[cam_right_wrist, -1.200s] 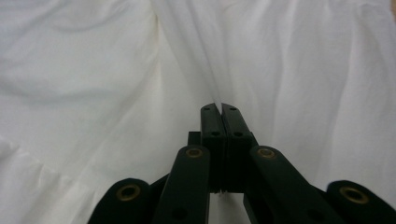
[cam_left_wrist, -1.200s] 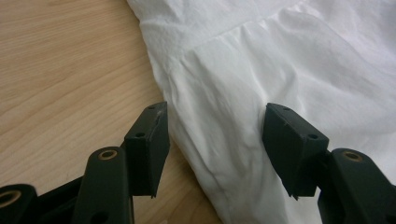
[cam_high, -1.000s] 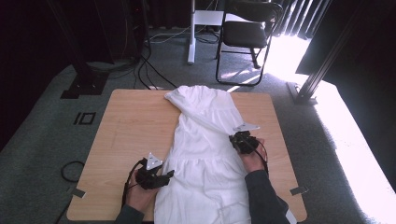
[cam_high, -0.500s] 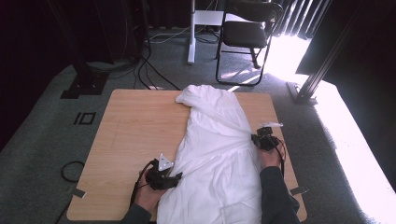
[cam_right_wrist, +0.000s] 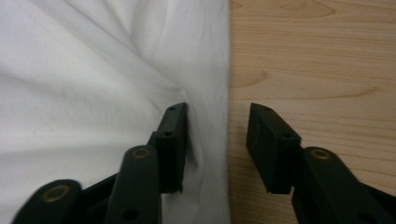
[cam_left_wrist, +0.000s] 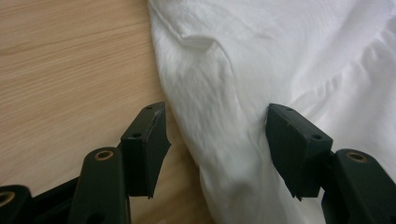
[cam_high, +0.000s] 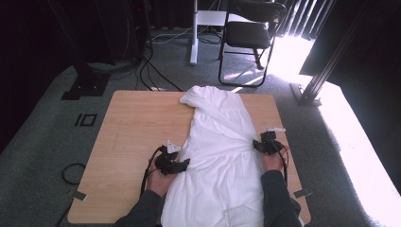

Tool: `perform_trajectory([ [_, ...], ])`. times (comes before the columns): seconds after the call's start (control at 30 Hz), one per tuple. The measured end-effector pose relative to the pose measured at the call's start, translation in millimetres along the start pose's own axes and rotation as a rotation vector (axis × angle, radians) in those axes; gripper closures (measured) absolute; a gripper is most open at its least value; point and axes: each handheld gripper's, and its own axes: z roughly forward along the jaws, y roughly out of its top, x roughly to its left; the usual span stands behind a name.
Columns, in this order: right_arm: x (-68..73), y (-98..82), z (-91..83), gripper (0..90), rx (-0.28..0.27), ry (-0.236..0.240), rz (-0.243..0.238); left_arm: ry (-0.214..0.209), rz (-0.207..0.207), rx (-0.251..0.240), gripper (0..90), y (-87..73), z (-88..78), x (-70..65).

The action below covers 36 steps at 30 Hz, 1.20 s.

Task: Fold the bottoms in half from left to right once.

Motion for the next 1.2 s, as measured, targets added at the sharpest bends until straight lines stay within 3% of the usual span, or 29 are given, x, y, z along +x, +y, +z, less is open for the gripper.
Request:
perform_trajectory([
  [0.2,6.4,-0.2,-0.3,87.9,0.0,0.044,-0.032,-0.002,0.002,0.038,42.8,9.0,16.0,-2.7],
  [0.3,9.3,-0.6,-0.4,89.4,-0.002,0.033,-0.041,-0.011,0.017,0.061,50.7,7.6,20.0,-6.1],
  [0.47,10.8,-5.3,-3.4,89.6,-0.01,0.049,-0.034,-0.035,0.045,0.067,77.6,3.9,18.4,-11.8],
  [0.57,13.4,-8.4,-5.8,89.6,-0.011,0.054,-0.038,-0.026,0.056,0.069,81.9,3.1,17.2,-13.3],
  [0.6,13.4,-8.4,-5.8,89.5,-0.011,0.054,-0.038,-0.015,0.072,0.07,81.9,-0.5,13.3,-14.0],
  [0.8,25.2,-27.2,-23.7,89.5,0.009,0.084,-0.07,-0.013,0.06,0.059,82.6,-22.8,-8.3,-10.3],
  [0.97,42.2,-52.3,-46.0,89.4,0.02,0.112,-0.114,-0.027,0.064,0.059,82.3,-52.3,-36.2,-16.2],
  [1.2,50.2,-77.5,-68.0,88.9,0.037,0.179,-0.095,-0.053,0.082,0.069,81.8,-73.9,-57.1,-24.4],
])
